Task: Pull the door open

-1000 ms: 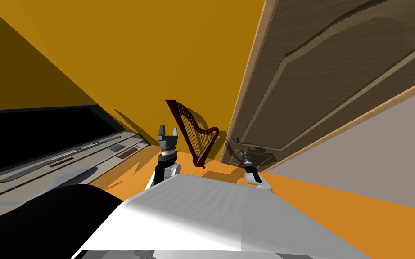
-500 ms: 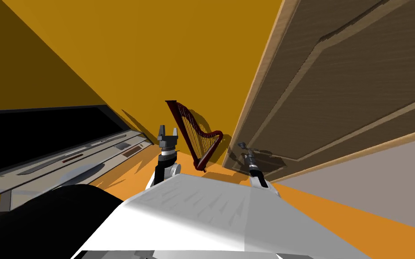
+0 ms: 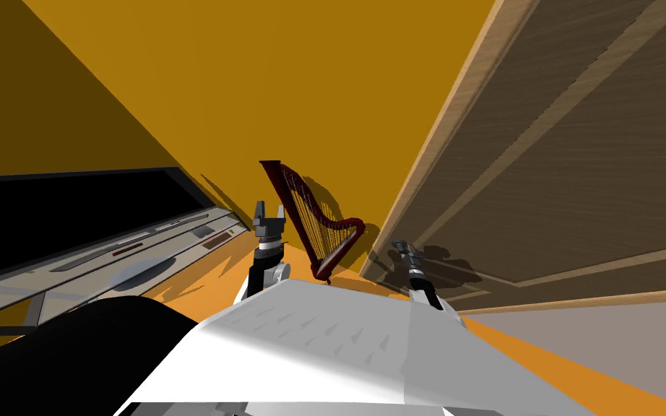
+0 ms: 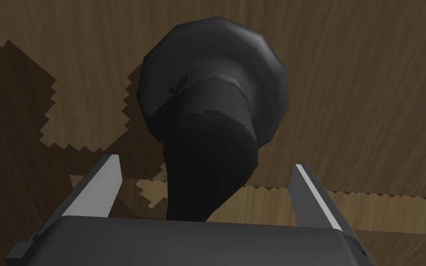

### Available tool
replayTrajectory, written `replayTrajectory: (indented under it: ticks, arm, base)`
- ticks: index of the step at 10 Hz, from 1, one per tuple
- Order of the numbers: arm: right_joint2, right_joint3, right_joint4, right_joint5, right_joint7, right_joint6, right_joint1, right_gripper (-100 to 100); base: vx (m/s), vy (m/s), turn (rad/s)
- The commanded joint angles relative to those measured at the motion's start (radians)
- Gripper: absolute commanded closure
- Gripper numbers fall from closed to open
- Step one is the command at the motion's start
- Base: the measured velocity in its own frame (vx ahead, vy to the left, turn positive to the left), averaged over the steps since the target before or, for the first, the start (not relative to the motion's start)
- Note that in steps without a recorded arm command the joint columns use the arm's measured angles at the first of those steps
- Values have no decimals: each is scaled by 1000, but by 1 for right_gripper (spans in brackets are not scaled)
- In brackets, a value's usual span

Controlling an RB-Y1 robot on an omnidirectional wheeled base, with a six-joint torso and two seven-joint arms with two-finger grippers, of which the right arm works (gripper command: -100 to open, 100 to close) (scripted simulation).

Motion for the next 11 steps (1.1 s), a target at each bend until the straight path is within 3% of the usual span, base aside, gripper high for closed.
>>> replayTrajectory:
  ticks: [1, 6, 11]
  arm:
    - [2, 1, -3, 1, 3, 4, 0, 100]
    - [2, 1, -3, 1, 3, 4, 0, 100]
    - [-36, 53, -18, 24, -59, -28, 32, 100]
  base:
    - [-11, 1, -16]
    - [-17, 1, 0]
    - [-172, -46, 99]
